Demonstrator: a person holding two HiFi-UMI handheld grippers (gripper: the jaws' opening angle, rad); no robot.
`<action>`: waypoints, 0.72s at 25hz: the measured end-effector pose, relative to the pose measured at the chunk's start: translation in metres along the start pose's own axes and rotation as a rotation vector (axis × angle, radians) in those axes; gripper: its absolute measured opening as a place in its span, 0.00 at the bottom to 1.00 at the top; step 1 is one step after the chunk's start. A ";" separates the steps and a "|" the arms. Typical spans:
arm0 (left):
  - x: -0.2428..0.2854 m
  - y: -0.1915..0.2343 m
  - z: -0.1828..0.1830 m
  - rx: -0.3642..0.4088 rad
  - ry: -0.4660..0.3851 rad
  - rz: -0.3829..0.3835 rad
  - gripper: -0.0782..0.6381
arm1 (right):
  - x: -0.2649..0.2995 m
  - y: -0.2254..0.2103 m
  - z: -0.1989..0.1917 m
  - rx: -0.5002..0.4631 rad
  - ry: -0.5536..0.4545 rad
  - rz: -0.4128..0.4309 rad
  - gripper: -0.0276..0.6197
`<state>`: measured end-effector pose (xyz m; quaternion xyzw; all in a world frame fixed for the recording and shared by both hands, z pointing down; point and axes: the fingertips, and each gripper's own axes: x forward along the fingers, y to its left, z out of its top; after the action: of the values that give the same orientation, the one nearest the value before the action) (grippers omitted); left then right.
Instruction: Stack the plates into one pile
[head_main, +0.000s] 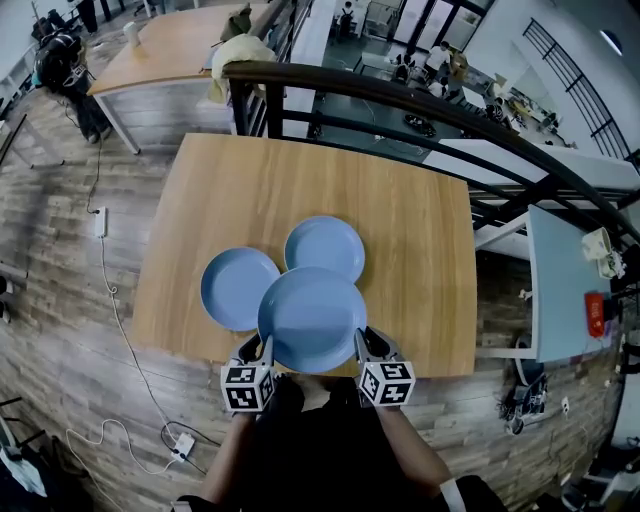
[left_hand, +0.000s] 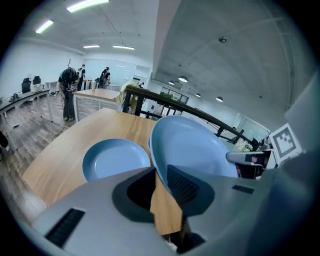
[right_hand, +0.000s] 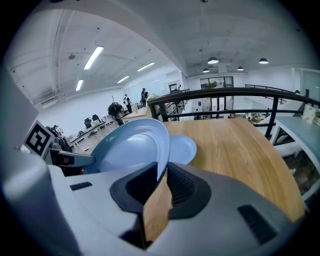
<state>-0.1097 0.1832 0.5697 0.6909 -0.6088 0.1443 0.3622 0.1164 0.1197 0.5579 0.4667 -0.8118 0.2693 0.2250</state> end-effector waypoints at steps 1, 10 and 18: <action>-0.002 0.006 0.003 0.007 0.000 -0.004 0.23 | 0.002 0.006 0.001 0.001 -0.003 -0.004 0.16; -0.004 0.035 0.023 0.021 -0.007 -0.010 0.23 | 0.018 0.032 0.013 0.008 -0.009 -0.014 0.16; 0.020 0.043 0.029 -0.002 0.025 0.000 0.23 | 0.043 0.022 0.023 0.018 0.016 -0.018 0.16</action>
<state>-0.1527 0.1487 0.5765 0.6887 -0.6045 0.1521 0.3703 0.0744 0.0864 0.5622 0.4738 -0.8033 0.2783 0.2294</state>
